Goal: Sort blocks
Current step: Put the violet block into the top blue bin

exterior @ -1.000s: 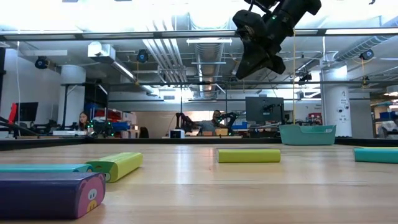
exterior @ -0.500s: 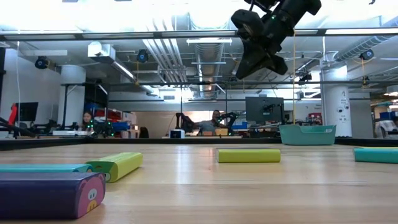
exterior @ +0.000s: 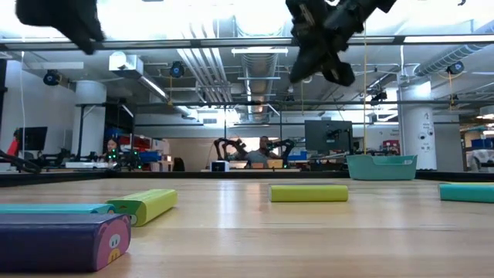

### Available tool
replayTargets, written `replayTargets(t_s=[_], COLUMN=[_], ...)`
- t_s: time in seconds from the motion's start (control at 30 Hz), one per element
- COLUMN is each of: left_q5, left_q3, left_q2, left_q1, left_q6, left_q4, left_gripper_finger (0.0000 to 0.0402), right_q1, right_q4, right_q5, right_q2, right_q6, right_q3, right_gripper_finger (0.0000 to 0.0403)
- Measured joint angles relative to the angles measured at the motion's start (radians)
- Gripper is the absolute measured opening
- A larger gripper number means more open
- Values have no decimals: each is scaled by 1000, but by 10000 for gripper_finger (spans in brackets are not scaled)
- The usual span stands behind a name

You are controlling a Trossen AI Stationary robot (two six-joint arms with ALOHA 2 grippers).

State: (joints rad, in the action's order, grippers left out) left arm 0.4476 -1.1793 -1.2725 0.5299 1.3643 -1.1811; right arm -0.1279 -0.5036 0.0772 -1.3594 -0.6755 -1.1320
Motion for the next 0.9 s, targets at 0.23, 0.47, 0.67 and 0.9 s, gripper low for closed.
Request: replayTargets(t_s=[0.23, 0.47, 0.67, 0.9], left_q5=[-27, -27, -42, -48], left_q3=[154, 244, 259, 259], left_q2=[133, 190, 210, 226], left_q1=[-150, -237, -290, -345], left_q6=[-200, -209, -261, -317], left_q4=[286, 361, 361, 359], left_gripper_finger=[119, 118, 118, 118], right_q1=[19, 46, 104, 169], right_q4=[-130, -274, -285, -278], right_q5=[2, 1, 0, 0], right_q2=[0, 1, 1, -6], right_q6=[21, 22, 23, 22], right_q3=[-128, -221, -240, -241], right_gripper_finger=[13, 13, 13, 13])
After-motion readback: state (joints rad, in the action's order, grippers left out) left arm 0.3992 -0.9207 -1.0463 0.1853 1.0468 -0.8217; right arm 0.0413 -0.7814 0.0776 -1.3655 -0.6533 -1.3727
